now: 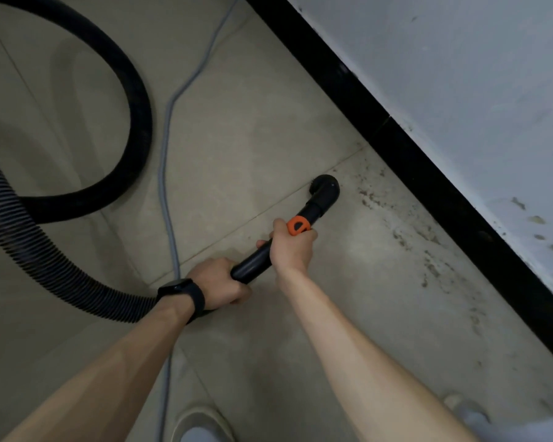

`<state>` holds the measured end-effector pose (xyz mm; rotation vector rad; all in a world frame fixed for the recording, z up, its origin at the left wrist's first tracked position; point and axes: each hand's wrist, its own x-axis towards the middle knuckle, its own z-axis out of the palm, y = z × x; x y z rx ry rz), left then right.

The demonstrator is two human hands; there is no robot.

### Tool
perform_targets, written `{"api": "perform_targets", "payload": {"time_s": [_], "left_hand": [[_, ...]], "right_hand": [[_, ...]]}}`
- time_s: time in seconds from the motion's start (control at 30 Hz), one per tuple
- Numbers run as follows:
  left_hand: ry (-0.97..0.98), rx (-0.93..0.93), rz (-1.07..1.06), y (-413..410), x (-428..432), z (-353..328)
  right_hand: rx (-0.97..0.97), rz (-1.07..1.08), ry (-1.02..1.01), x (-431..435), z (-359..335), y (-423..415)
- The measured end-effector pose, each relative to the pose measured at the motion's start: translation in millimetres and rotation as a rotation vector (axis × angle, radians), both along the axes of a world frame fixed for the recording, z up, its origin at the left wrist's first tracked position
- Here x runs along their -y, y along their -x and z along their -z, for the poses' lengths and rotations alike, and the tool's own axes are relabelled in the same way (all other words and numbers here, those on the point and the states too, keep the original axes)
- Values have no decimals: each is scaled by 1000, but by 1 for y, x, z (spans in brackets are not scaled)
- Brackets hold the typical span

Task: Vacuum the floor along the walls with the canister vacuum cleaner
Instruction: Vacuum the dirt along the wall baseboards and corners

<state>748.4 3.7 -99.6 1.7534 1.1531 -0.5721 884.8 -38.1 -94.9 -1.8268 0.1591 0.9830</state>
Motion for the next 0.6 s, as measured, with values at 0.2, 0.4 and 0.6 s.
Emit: {"api": "perform_targets", "payload": {"time_s": [0.2,0.4,0.6], "left_hand": [[-142,99,57,-32,-3,1],[-520,193,128,-56,7,6],[-589,184,128,-82,2,16]], "right_hand": [[17,5,-8,-11,3,-35],[48,37,-23,-26,4,-67],[56,47,-38,-35,11,-89]]}}
